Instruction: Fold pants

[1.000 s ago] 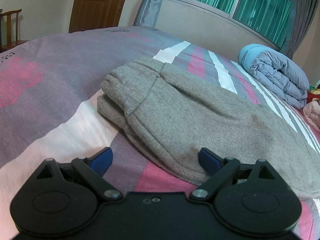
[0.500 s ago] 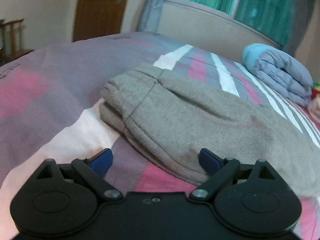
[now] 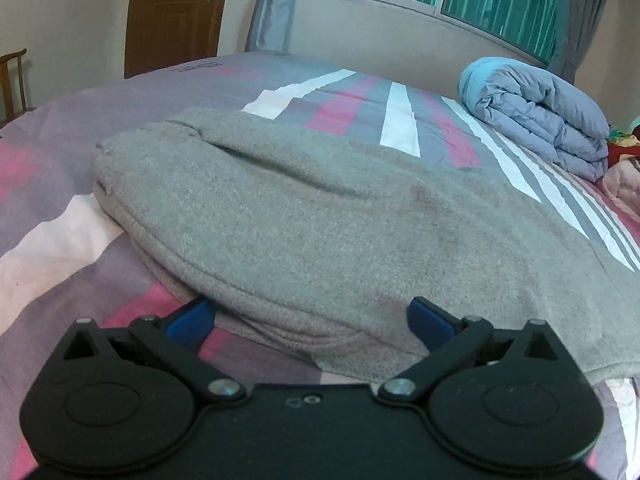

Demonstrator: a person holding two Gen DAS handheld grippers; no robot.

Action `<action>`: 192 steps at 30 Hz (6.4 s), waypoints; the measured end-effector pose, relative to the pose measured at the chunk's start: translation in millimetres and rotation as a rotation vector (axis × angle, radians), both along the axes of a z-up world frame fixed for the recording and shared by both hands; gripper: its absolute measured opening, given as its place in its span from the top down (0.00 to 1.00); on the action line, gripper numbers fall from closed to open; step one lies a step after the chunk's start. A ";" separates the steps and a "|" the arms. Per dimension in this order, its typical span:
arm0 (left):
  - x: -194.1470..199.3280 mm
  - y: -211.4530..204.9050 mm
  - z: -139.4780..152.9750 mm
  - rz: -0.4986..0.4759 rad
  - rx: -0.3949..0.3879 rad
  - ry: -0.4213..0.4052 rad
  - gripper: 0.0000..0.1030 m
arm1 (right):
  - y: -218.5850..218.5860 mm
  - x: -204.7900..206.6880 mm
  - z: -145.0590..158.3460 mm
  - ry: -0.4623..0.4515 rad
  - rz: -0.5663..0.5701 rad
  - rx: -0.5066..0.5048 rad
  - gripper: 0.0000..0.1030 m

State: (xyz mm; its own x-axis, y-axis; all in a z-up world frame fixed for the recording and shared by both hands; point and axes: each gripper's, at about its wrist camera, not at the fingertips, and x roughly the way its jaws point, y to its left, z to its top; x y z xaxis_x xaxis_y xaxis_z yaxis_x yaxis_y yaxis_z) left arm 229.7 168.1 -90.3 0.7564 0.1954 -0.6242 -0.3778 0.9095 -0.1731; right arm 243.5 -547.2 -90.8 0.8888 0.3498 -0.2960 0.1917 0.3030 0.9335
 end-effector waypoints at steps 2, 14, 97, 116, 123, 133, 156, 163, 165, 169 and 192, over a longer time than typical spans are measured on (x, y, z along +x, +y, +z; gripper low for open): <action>-1.3 -1.2 -1.6 0.001 0.005 -0.008 0.06 | 3.0 4.5 1.0 0.024 0.028 -0.003 0.47; -5.2 -1.6 -4.7 -0.007 -0.003 -0.025 0.06 | 8.5 55.5 -9.9 -0.127 -0.034 0.316 0.47; -11.6 -0.5 -7.4 -0.009 -0.006 -0.060 0.06 | 9.2 6.9 14.1 0.215 -0.240 -0.097 0.50; -12.4 1.2 -6.9 -0.014 -0.008 -0.066 0.06 | 10.5 -11.3 32.5 0.032 -0.212 -0.340 0.67; -12.4 0.5 -7.2 -0.013 -0.009 -0.065 0.06 | 24.1 26.1 50.2 0.136 -0.074 -0.420 0.65; -42.4 48.8 25.0 0.159 -0.003 -0.146 0.18 | 102.4 40.5 109.7 -0.105 0.241 -0.487 0.60; -1.2 140.9 20.8 0.198 -0.155 -0.103 0.73 | 496.7 249.5 98.2 -0.303 0.986 -0.744 0.47; -9.3 141.5 19.5 0.171 -0.181 -0.151 0.84 | 534.6 251.7 75.4 -0.321 1.197 -0.886 0.91; -11.3 145.2 22.5 0.168 -0.185 -0.176 0.85 | 537.1 248.3 77.2 -0.350 1.218 -0.926 0.97; -14.4 148.0 41.7 0.171 -0.143 -0.235 0.95 | 538.5 247.5 92.7 -0.417 1.170 -0.915 0.98; -12.3 98.5 1.5 0.127 -0.053 -0.044 0.37 | 331.3 129.3 77.0 -0.248 0.827 -0.866 0.97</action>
State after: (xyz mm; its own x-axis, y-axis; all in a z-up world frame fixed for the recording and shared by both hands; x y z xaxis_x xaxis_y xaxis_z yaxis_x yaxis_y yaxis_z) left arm 217.4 266.6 -88.8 0.7545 0.2592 -0.6029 -0.4803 0.8441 -0.2383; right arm 372.8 -215.9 -13.8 0.5575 0.6076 -0.5657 -0.5079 0.7886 0.3466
